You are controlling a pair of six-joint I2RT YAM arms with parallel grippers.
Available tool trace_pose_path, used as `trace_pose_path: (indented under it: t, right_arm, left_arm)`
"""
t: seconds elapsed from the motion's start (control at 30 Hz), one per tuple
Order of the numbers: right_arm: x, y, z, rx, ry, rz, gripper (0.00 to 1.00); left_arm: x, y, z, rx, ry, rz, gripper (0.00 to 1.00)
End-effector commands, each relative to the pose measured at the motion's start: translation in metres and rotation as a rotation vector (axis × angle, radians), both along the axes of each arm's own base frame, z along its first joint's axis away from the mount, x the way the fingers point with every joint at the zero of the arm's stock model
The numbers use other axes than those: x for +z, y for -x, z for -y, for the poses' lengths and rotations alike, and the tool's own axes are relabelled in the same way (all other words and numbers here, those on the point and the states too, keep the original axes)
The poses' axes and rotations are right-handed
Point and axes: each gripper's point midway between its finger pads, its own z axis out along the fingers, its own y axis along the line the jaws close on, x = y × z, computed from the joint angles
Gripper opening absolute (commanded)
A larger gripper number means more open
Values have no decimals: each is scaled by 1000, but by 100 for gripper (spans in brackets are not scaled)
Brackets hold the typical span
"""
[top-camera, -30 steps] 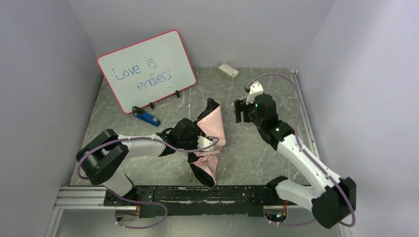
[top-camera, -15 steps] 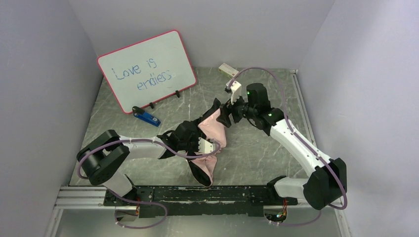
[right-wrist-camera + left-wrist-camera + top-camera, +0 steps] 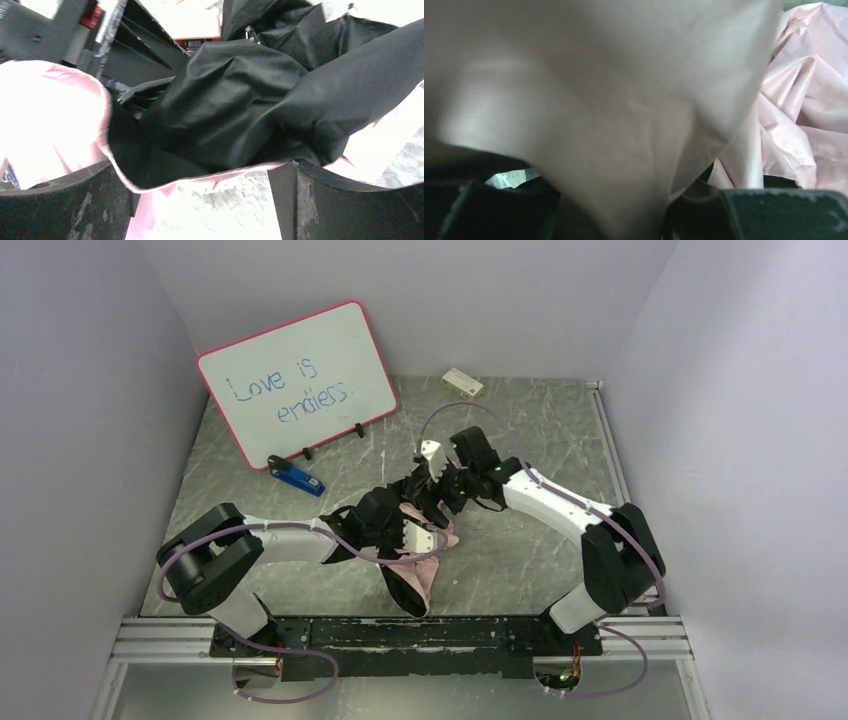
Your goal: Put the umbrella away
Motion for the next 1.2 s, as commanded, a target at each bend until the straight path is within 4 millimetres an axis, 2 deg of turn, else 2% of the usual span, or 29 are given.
trace_pose_path:
  t: [0.0, 0.17, 0.3, 0.4, 0.5, 0.53, 0.6, 0.67, 0.9, 1.17]
  right_arm:
    - [-35, 3, 1, 44, 84, -35, 90]
    - [-60, 16, 5, 67, 124, -95, 91]
    - [-78, 27, 9, 76, 173, -128, 92]
    - [-93, 33, 16, 75, 218, -154, 92]
    - [-103, 39, 21, 71, 245, -174, 92]
    - [-105, 40, 23, 70, 248, -178, 92]
    - [-107, 42, 24, 72, 252, -181, 91]
    - [-109, 43, 25, 71, 256, -180, 91]
    - [-117, 47, 27, 86, 273, -198, 88]
    - [-119, 46, 29, 89, 288, -165, 80]
  left_arm:
    - [-19, 7, -13, 12, -73, -10, 9]
    - [-16, 8, -11, 17, -67, 8, 11]
    - [-13, 8, -9, 25, -55, 12, 17]
    - [-6, 5, -8, 52, -44, 24, 34]
    - [12, 0, -7, 88, -4, 46, 50]
    - [18, 0, -7, 98, 12, 51, 64]
    - [32, -2, -6, 119, 46, 60, 79]
    - [45, -1, -6, 134, 81, 56, 87]
    - [80, 12, -12, 158, 203, 41, 89]
    - [116, 28, -39, 256, 328, 16, 84]
